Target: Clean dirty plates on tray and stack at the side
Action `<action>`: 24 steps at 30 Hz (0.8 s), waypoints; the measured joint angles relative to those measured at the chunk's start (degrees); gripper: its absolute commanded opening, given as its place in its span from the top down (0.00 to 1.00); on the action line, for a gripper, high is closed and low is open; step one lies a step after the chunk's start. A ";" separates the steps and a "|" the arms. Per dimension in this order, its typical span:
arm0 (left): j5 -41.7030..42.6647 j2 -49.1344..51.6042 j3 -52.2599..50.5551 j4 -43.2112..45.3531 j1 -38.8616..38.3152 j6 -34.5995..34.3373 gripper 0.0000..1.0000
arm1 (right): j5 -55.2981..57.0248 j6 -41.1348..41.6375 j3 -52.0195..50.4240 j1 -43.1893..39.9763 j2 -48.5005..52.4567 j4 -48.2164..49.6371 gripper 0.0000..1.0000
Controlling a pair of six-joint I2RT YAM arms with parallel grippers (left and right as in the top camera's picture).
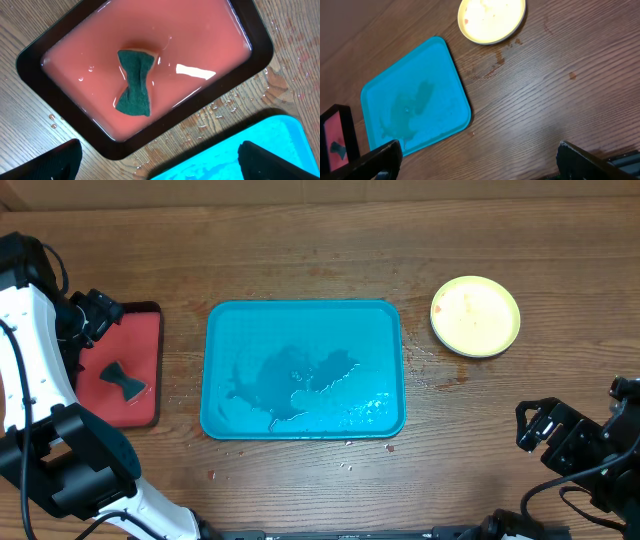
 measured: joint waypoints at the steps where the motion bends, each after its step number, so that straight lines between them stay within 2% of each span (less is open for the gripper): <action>1: 0.00 0.00 0.00 0.02 0.00 0.00 0.00 | -0.02 0.00 0.00 0.02 0.00 0.02 0.00; 6: 0.00 0.00 0.00 0.00 0.00 0.00 0.00 | 0.13 0.00 -0.50 3.04 -0.46 1.84 0.00; 10: 0.04 0.00 0.00 0.00 0.00 0.00 0.00 | 0.15 -0.02 -4.48 10.56 -4.42 9.75 0.00; 16: 0.00 0.00 0.00 0.02 0.00 0.00 0.00 | 1.64 0.00 -17.38 21.55 -18.62 26.73 0.00; 20: 0.09 0.00 0.00 0.02 0.00 0.00 0.00 | 2.45 0.00 -28.00 23.26 -28.20 34.29 0.00; 24: 0.22 0.00 0.00 0.02 0.00 0.00 0.00 | 3.41 0.00 -37.79 23.26 -33.55 45.42 0.00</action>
